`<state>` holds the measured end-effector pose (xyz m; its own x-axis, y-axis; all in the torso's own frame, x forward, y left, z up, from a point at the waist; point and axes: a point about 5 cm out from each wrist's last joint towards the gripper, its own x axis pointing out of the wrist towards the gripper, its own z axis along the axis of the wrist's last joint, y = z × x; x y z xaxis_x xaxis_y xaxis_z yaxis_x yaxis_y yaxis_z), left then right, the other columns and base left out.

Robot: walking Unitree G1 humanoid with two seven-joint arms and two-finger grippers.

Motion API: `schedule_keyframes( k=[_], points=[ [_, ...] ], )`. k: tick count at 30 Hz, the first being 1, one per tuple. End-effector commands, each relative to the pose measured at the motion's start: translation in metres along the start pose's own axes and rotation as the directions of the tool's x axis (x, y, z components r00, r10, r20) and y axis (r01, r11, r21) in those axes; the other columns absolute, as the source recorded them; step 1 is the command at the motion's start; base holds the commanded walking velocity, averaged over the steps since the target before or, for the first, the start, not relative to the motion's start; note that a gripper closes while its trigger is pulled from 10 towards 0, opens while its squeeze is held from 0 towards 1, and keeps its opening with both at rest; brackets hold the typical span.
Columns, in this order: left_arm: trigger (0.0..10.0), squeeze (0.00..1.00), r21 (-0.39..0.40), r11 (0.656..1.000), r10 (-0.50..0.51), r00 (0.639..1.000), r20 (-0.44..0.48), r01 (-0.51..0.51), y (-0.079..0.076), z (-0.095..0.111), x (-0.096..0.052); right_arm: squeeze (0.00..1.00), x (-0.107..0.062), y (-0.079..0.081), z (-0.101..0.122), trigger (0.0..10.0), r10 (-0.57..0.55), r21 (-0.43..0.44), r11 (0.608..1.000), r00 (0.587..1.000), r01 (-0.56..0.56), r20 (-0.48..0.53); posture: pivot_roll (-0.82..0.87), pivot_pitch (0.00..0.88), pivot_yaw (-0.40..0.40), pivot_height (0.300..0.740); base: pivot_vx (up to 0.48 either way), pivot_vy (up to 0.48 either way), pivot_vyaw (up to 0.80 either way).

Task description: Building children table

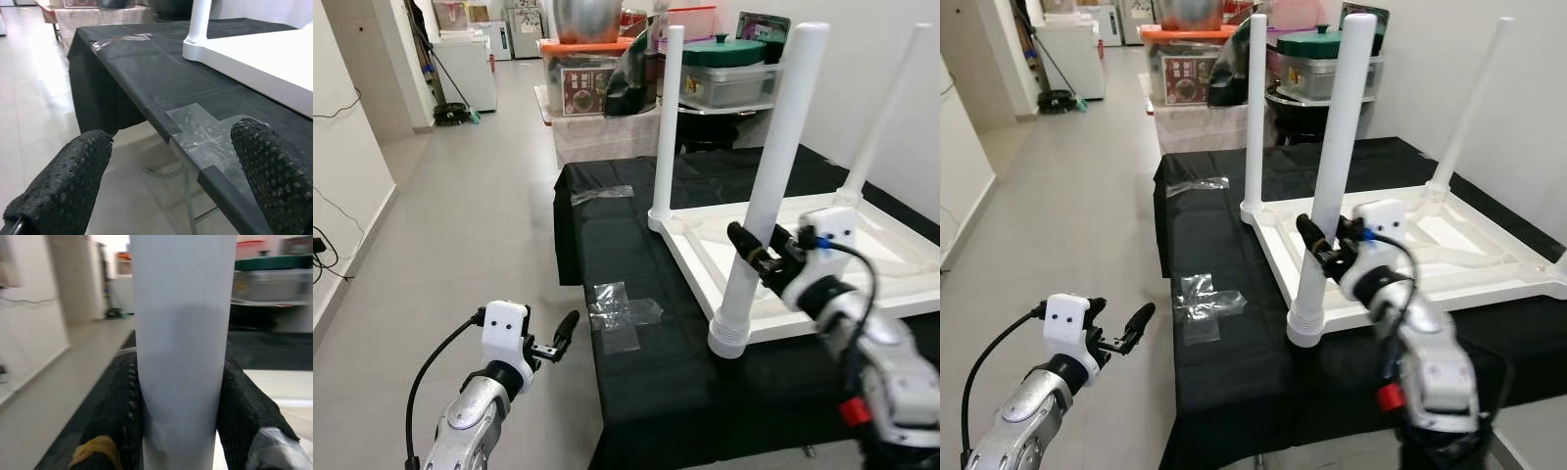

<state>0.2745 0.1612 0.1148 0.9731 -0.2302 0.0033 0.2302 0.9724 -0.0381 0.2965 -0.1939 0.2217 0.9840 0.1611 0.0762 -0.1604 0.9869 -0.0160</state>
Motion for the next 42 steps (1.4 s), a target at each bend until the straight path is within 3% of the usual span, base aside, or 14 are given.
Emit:
schedule_keyframes(
  k=[1,5,10,11,12,13,28,29,30,31,39,41,42],
  points=[
    [10.0,0.0,0.008,1.0,0.006,1.0,-0.013,-0.006,0.002,-0.003,-0.001,0.0,-0.005,-0.005,-0.024,0.0,-0.139,0.0,0.99,0.979,0.141,-0.148,-0.01,0.0,0.008,0.74,0.0,0.0,0.0],
    [10.0,0.0,0.01,1.0,0.006,1.0,-0.015,-0.006,0.002,-0.003,0.0,0.0,-0.002,0.004,-0.02,0.0,-0.209,0.007,0.977,0.968,0.212,-0.14,-0.01,0.0,0.005,0.74,0.0,0.0,0.0],
    [10.0,0.0,0.01,1.0,0.007,1.0,-0.014,-0.007,0.001,-0.003,0.0,0.0,0.0,0.016,-0.02,0.0,-0.199,0.031,0.978,0.97,0.205,-0.141,0.0,0.0,-0.006,0.74,0.0,0.0,0.0],
    [10.0,0.0,0.009,1.0,0.009,1.0,-0.013,-0.009,0.001,-0.003,-0.001,0.0,0.0,0.018,-0.02,0.9,-0.187,0.038,0.98,0.973,0.193,-0.137,0.0,0.0,-0.008,0.74,0.0,0.0,0.0],
    [10.0,0.0,0.009,1.0,0.009,1.0,-0.013,-0.009,0.001,-0.003,-0.001,0.0,0.0,0.018,-0.02,0.9,-0.187,0.038,0.98,0.973,0.193,-0.137,0.0,0.0,-0.008,0.74,0.0,0.0,0.0],
    [10.0,0.0,0.008,1.0,0.011,1.0,-0.014,-0.011,0.002,-0.004,-0.002,0.0,-0.001,0.022,-0.018,10.0,-0.186,0.042,0.98,0.973,0.194,-0.139,0.0,0.0,-0.006,0.74,0.0,0.0,0.0],
    [10.0,0.0,0.002,1.0,-0.002,1.0,-0.016,0.002,-0.002,-0.006,0.0,0.0,-0.007,0.023,0.002,10.0,-0.243,0.005,0.97,0.968,0.244,-0.065,-0.02,0.0,0.004,0.74,0.0,0.0,0.0],
    [10.0,0.0,0.002,1.0,-0.003,1.0,-0.015,0.003,-0.002,-0.005,0.0,0.75,-0.007,0.022,0.003,10.0,-0.247,0.009,0.969,0.968,0.248,-0.055,-0.02,0.0,0.004,0.74,0.0,0.0,0.0],
    [10.0,0.0,0.002,1.0,-0.003,1.0,-0.015,0.003,-0.002,-0.005,0.0,0.75,-0.007,0.022,0.003,10.0,-0.247,0.009,0.969,0.968,0.248,-0.055,-0.02,0.0,0.004,0.74,0.0,0.0,0.0],
    [10.0,0.0,0.003,1.0,-0.003,1.0,-0.014,0.003,-0.002,-0.005,0.001,1.0,-0.008,0.022,0.004,10.0,-0.252,0.014,0.967,0.967,0.253,-0.045,-0.02,0.0,0.005,0.74,0.0,0.0,0.0],
    [10.0,0.0,0.003,1.0,-0.006,1.0,-0.012,0.006,-0.002,-0.005,0.002,1.0,-0.008,0.018,0.017,10.0,-0.199,0.033,0.98,0.98,0.198,0.023,-0.03,0.0,0.009,0.74,0.0,0.0,0.0],
    [10.0,0.0,0.004,1.0,-0.006,1.0,-0.012,0.006,-0.001,-0.004,0.002,1.0,-0.007,0.015,0.024,10.0,-0.157,0.035,0.987,0.986,0.156,0.052,-0.03,0.0,0.009,0.74,0.0,0.0,0.0],
    [10.0,0.0,0.004,1.0,-0.006,1.0,-0.012,0.006,-0.001,-0.004,0.002,1.0,-0.006,0.016,0.031,10.0,-0.042,0.042,0.998,0.997,0.039,0.071,-0.03,0.0,0.013,0.74,0.0,0.0,0.0]
  ],
)
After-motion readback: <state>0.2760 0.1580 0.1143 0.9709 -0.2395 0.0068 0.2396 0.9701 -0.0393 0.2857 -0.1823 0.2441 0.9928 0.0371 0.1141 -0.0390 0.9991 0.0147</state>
